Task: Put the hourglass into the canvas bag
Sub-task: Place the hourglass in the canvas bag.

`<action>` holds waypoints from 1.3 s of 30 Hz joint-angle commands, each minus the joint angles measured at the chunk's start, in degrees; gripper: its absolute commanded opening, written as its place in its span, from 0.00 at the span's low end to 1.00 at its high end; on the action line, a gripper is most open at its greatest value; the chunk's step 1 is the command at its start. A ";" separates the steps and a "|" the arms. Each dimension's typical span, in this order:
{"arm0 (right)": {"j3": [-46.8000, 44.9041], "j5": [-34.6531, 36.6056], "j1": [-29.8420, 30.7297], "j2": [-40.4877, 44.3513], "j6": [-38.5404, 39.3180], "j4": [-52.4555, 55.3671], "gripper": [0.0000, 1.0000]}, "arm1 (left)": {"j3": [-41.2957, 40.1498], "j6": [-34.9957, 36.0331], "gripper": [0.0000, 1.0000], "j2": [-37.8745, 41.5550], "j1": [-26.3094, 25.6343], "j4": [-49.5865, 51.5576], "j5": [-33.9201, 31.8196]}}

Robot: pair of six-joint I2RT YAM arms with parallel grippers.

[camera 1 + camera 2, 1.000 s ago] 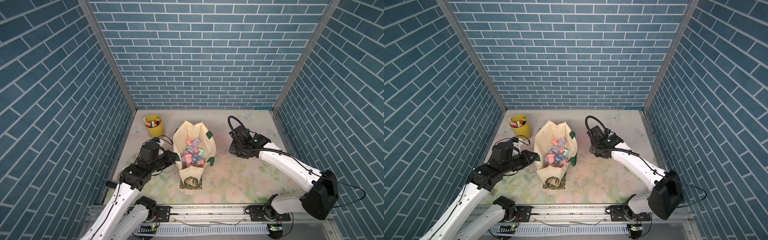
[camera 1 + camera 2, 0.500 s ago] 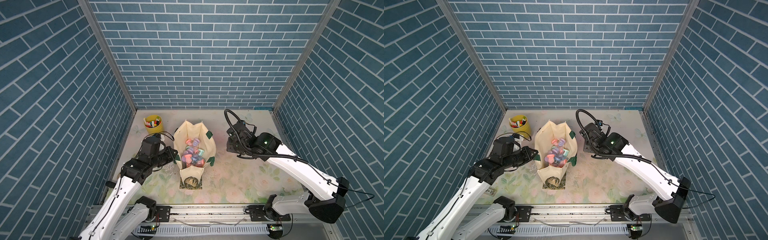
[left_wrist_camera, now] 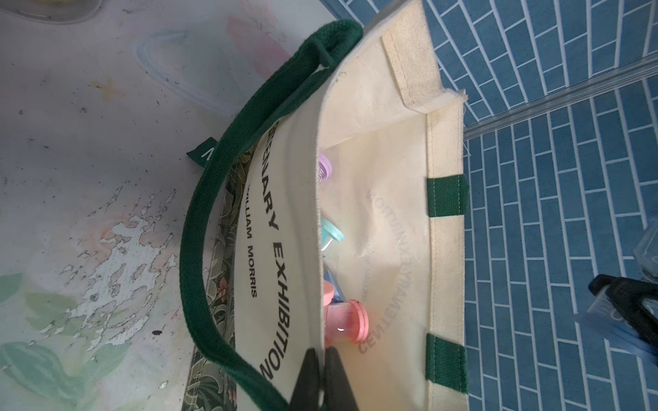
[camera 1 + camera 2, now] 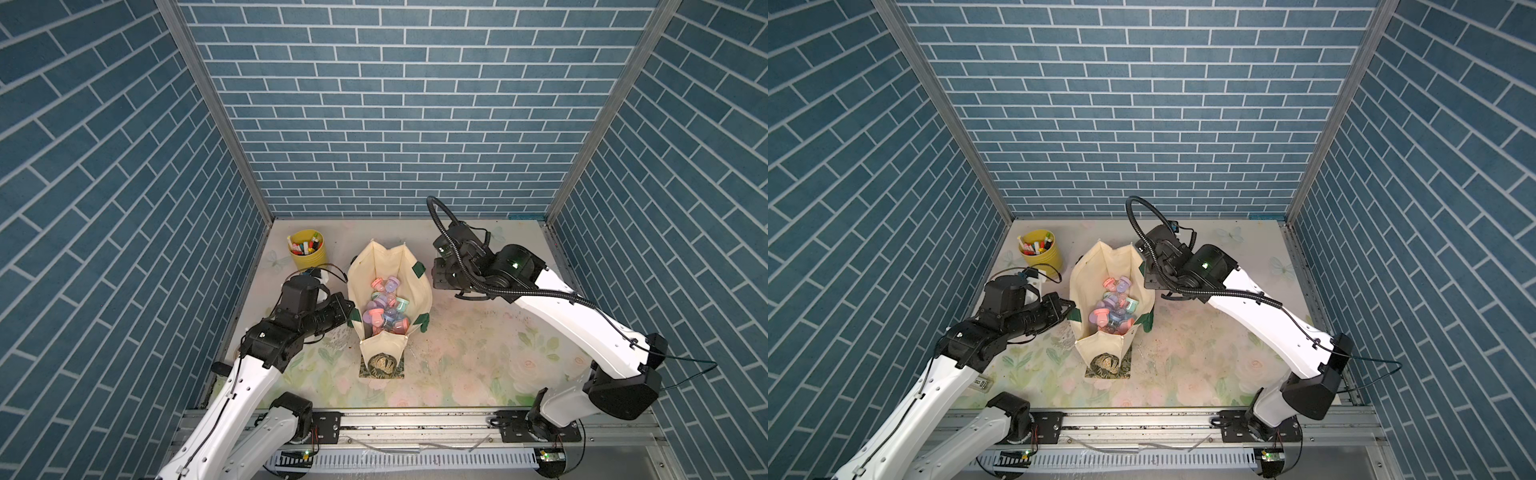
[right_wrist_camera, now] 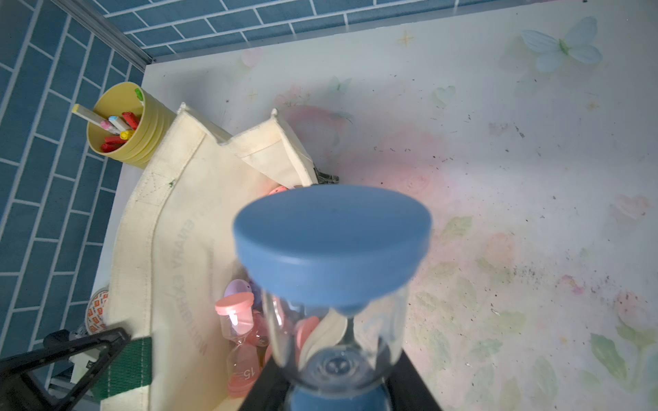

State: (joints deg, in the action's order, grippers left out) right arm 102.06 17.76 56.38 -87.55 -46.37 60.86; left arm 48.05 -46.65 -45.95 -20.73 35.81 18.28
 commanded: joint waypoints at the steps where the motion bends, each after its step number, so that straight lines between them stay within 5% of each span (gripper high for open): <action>1: 3.87 -1.67 0.75 -1.53 2.50 0.23 0.00 | -0.90 -0.86 0.02 1.02 0.28 -1.74 1.29; 13: 10.53 -5.90 4.48 -8.38 5.94 -1.79 0.00 | -0.66 0.30 0.00 1.33 0.32 0.90 1.68; 22: 21.84 -5.96 5.79 -18.68 7.79 6.51 0.00 | -1.76 -0.86 0.00 1.67 0.26 -0.86 1.14; 39: 23.54 -4.12 5.50 -24.75 6.64 8.40 0.00 | -1.34 -0.73 0.00 1.83 0.27 -0.42 0.90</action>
State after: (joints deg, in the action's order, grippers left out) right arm 124.14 12.10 61.98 -110.93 -40.01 67.61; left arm 46.94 -47.59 -44.69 -20.64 35.00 18.50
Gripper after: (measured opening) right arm 0.387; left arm 0.072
